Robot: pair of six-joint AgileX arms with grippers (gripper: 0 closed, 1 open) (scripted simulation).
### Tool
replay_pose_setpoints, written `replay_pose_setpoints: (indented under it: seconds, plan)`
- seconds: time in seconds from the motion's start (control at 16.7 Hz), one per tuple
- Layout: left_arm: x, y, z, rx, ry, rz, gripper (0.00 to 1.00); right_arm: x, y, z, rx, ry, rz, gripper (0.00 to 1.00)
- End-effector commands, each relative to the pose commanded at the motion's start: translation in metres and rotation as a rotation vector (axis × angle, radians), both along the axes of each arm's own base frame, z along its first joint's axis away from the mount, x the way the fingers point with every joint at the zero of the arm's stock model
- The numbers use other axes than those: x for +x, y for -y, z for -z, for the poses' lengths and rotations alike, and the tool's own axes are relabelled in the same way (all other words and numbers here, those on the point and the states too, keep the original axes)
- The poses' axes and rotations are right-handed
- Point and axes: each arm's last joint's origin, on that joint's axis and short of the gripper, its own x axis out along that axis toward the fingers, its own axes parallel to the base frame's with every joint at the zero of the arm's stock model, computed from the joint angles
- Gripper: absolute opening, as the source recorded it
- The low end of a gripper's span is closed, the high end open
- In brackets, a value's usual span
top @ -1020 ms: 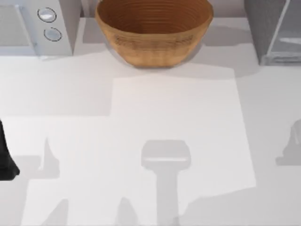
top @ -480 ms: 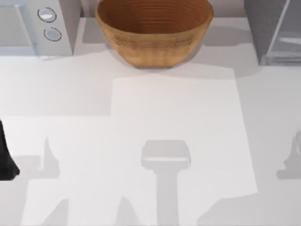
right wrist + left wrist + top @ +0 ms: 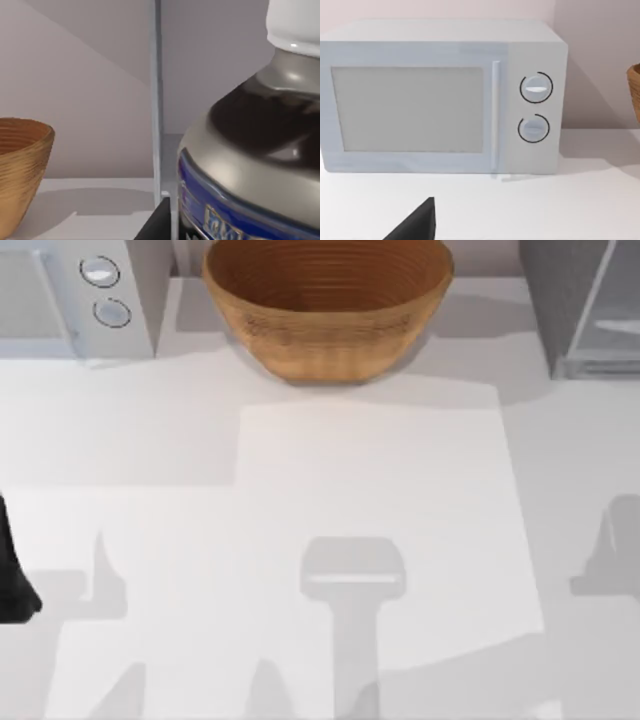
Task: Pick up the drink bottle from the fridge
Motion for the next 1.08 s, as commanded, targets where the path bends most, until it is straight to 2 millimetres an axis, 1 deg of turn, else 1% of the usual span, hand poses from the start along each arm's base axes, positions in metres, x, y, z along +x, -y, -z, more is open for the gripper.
replay_pose_setpoints:
  seconds: [0.18, 0.3, 0.42, 0.54, 0.66, 0.78, 0.9, 1.08]
  plan:
    - [0.0, 0.0, 0.0, 0.0, 0.0, 0.0, 1.0, 0.012, -0.016, -0.031, 0.035, 0.027, -0.013, 0.0]
    - [0.0, 0.0, 0.0, 0.0, 0.0, 0.0, 1.0, 0.027, -0.034, -0.048, 0.058, 0.016, -0.02, 0.0]
    - [0.0, 0.0, 0.0, 0.0, 0.0, 0.0, 1.0, 0.044, -0.06, -0.059, 0.07, -0.014, -0.025, 0.0]
    - [0.0, 0.0, 0.0, 0.0, 0.0, 0.0, 1.0, 0.062, -0.095, -0.062, 0.067, -0.054, -0.026, 0.0]
    - [0.0, 0.0, 0.0, 0.0, 0.0, 0.0, 1.0, 0.074, -0.14, -0.057, 0.048, -0.091, -0.025, 0.0]
    - [0.0, 0.0, 0.0, 0.0, 0.0, 0.0, 1.0, 0.079, -0.189, -0.045, 0.021, -0.115, -0.022, 0.0]
    - [0.0, 0.0, 0.0, 0.0, 0.0, 0.0, 1.0, 0.074, -0.238, -0.029, -0.007, -0.123, -0.017, 0.0]
    - [0.0, 0.0, 0.0, 0.0, 0.0, 0.0, 1.0, 0.052, -0.305, 0.001, -0.035, -0.113, -0.006, 0.0]
